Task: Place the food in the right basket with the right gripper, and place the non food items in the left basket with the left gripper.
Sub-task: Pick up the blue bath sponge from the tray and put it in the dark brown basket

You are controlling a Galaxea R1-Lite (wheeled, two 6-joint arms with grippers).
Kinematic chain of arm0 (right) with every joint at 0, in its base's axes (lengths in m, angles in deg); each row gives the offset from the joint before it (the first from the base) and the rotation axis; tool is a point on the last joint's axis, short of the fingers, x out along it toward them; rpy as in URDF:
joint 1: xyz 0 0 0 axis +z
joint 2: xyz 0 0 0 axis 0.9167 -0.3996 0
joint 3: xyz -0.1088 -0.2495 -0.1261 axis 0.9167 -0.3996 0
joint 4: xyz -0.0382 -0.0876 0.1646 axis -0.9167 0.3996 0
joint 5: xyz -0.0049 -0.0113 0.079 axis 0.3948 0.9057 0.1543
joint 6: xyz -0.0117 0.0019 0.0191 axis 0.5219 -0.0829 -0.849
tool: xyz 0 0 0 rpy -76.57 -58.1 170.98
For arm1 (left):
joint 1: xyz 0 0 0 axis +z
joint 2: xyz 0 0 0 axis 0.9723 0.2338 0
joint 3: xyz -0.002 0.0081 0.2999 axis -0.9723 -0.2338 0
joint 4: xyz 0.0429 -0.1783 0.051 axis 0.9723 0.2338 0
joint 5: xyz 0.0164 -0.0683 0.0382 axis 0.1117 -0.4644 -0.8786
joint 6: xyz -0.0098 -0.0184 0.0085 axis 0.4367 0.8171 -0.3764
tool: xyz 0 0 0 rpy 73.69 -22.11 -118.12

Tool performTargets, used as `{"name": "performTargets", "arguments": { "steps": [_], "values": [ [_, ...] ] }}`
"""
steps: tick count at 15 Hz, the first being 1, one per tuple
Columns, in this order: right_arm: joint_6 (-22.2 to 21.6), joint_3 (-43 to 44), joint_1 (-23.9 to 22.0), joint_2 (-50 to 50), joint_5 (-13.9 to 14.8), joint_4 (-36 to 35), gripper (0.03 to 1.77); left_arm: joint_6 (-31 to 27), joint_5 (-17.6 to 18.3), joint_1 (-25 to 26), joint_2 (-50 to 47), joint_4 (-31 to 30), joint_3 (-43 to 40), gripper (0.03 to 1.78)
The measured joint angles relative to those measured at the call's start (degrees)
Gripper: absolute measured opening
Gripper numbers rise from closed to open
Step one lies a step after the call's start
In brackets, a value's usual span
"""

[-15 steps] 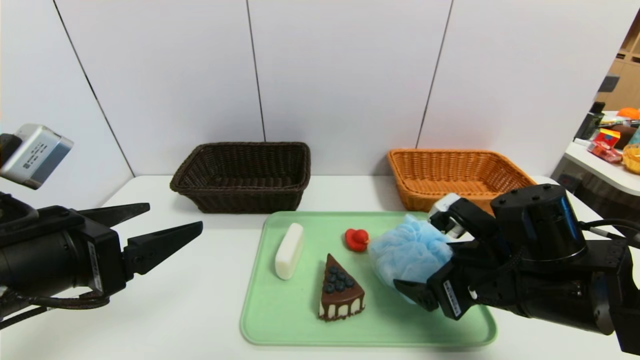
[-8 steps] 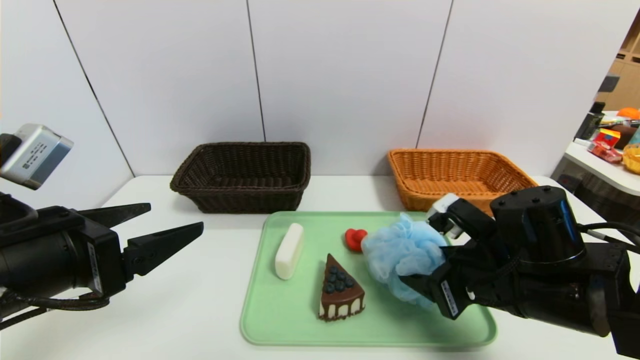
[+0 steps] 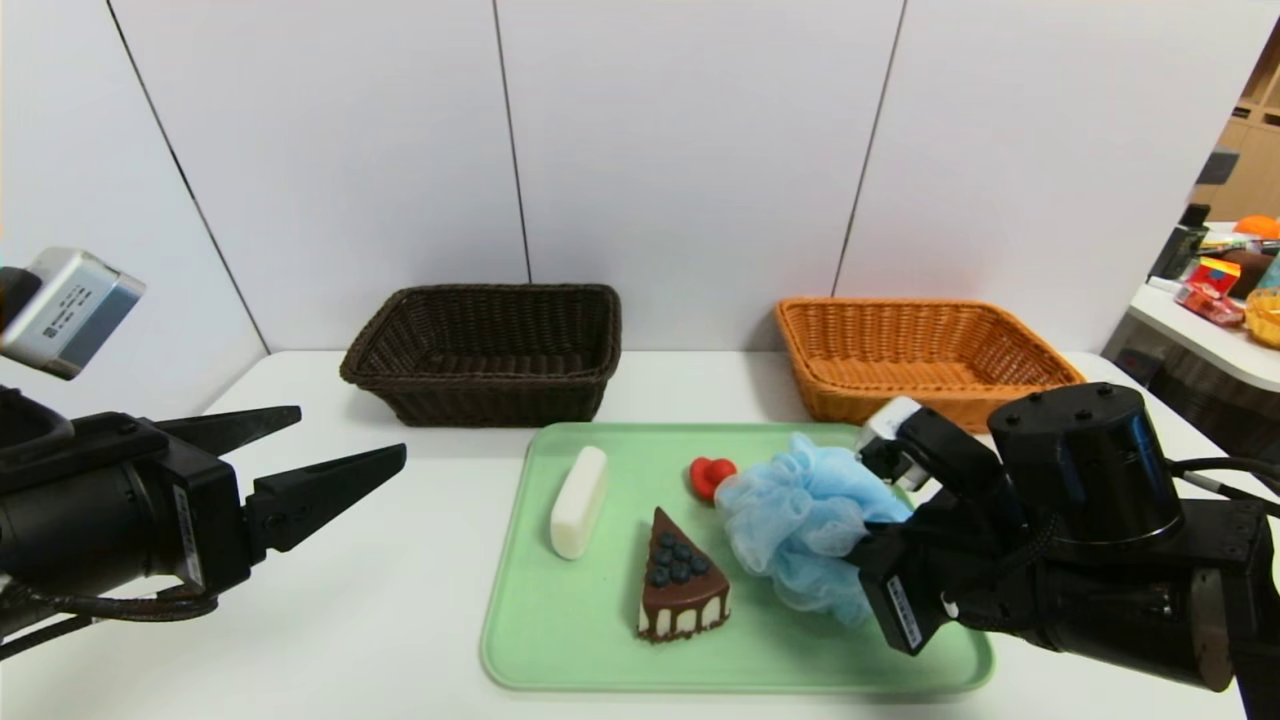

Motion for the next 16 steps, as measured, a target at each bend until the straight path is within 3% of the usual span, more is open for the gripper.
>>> {"name": "performTargets", "arguments": {
  "steps": [10,16],
  "values": [
    [2.78,0.52,1.79,7.89,0.85,1.88,0.07,0.00,0.02,0.00,0.07,-0.02,-0.22,1.69],
    [4.24,12.39,2.01,13.70,0.87,9.98,0.07,-0.02,-0.01,0.00,0.07,-0.30,-0.05,1.69]
  ]
}}
